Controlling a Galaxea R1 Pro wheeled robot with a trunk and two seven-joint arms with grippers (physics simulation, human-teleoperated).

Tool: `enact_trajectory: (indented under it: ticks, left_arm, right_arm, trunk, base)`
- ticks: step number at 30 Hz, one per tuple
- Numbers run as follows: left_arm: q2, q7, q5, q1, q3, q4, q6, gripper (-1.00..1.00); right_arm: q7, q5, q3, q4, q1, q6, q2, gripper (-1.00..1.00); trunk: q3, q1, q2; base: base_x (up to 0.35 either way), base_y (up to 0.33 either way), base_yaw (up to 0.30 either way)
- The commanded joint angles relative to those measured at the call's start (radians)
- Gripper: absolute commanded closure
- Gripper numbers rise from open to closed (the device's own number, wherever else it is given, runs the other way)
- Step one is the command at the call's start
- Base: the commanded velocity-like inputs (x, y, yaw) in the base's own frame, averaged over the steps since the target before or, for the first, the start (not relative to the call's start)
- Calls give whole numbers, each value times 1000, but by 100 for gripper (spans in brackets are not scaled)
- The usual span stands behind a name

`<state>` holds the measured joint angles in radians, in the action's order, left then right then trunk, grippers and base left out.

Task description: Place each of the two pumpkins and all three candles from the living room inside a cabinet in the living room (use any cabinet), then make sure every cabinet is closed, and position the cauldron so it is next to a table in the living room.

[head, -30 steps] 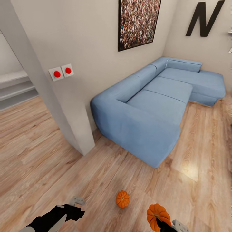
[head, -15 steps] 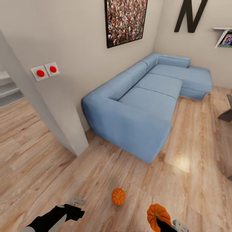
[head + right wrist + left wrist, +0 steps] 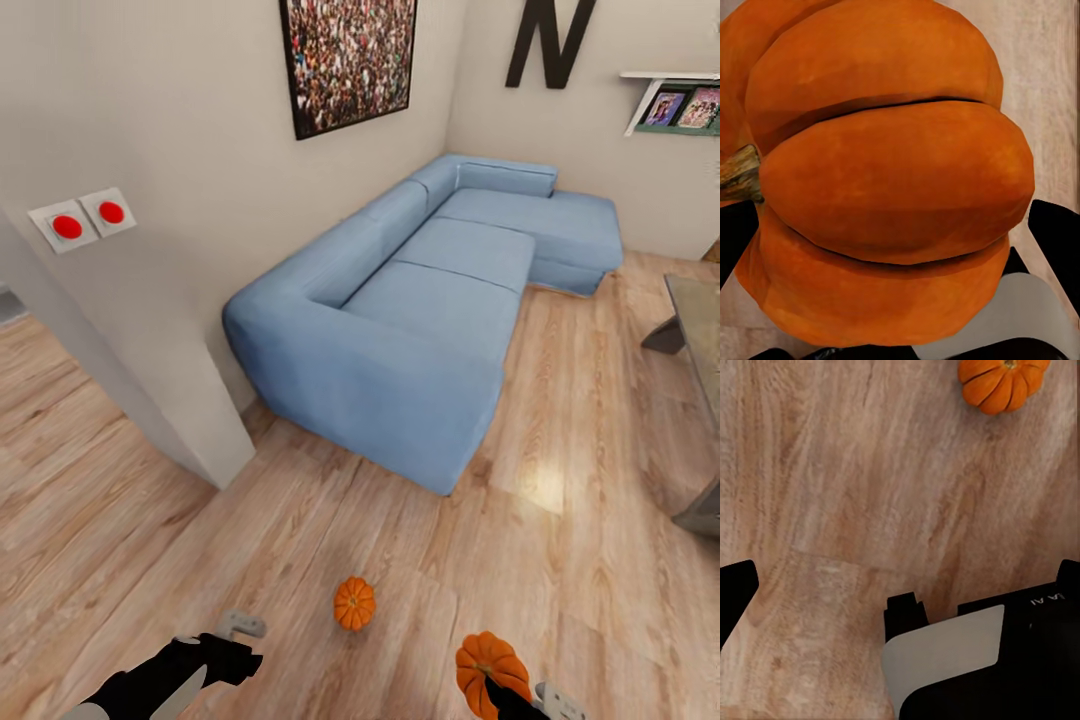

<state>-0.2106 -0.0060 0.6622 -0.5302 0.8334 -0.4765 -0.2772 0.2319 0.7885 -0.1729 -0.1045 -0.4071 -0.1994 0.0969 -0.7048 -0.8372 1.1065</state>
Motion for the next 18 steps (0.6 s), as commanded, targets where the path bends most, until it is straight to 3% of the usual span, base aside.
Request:
enact_trajectory:
  ticks: [1, 18]
  left_arm:
    - [-1, 0, 4, -1, 4, -2, -4, -100]
    - [-1, 1, 5, -1, 3, -1, -4, -100]
  right_arm:
    - [4, 11, -8, 2, -1, -3, 0, 100]
    - [-2, 11, -7, 2, -1, -3, 2, 100]
  trunk:
    - [-2, 0, 1]
    - [-24, 0, 1]
  base:
    - [0, 0, -176]
    - [0, 0, -176]
